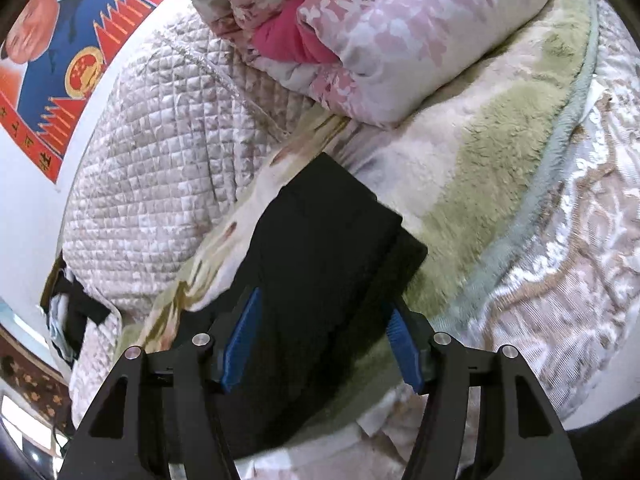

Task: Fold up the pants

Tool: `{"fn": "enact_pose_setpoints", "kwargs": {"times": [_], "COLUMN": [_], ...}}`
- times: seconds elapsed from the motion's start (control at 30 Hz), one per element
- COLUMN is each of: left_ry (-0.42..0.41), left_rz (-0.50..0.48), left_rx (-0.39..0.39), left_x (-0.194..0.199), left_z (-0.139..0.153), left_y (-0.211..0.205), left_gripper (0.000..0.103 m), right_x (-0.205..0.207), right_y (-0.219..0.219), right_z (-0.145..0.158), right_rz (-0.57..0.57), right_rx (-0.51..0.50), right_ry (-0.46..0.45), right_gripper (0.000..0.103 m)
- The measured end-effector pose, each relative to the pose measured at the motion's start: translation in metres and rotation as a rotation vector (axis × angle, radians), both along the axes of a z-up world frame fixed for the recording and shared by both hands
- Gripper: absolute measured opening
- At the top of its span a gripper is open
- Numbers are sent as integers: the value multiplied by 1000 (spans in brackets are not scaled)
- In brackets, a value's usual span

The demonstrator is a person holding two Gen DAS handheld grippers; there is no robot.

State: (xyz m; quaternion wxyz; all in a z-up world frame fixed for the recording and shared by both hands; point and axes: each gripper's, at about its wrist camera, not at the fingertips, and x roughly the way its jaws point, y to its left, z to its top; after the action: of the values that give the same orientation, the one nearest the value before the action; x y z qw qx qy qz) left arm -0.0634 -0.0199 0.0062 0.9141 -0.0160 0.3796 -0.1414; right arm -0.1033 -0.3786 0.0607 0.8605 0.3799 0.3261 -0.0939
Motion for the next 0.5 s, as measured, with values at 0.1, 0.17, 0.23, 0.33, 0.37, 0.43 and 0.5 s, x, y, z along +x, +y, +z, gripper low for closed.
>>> {"fn": "enact_pose_setpoints", "kwargs": {"times": [0.1, 0.17, 0.23, 0.33, 0.37, 0.43, 0.5], "left_ry": [1, 2, 3, 9, 12, 19, 26], "left_rz": [-1, -1, 0, 1, 3, 14, 28], "left_rx": [-1, -2, -2, -19, -28, -42, -46], "left_x": [1, 1, 1, 2, 2, 5, 8], "left_z": [0, 0, 0, 1, 2, 4, 6], "left_y": [1, 1, 1, 1, 2, 5, 8], "left_gripper": [44, 44, 44, 44, 44, 44, 44], "right_x": [13, 22, 30, 34, 37, 43, 53], "right_y": [-4, -4, -3, 5, 9, 19, 35], "right_z": [-2, 0, 4, 24, 30, 45, 60], "right_rz": [2, 19, 40, 79, 94, 136, 188], "right_rx": [-22, -46, -60, -97, -106, -128, -151], "right_ry": [26, 36, 42, 10, 0, -24, -51], "right_gripper": [51, 43, 26, 23, 23, 22, 22]}}
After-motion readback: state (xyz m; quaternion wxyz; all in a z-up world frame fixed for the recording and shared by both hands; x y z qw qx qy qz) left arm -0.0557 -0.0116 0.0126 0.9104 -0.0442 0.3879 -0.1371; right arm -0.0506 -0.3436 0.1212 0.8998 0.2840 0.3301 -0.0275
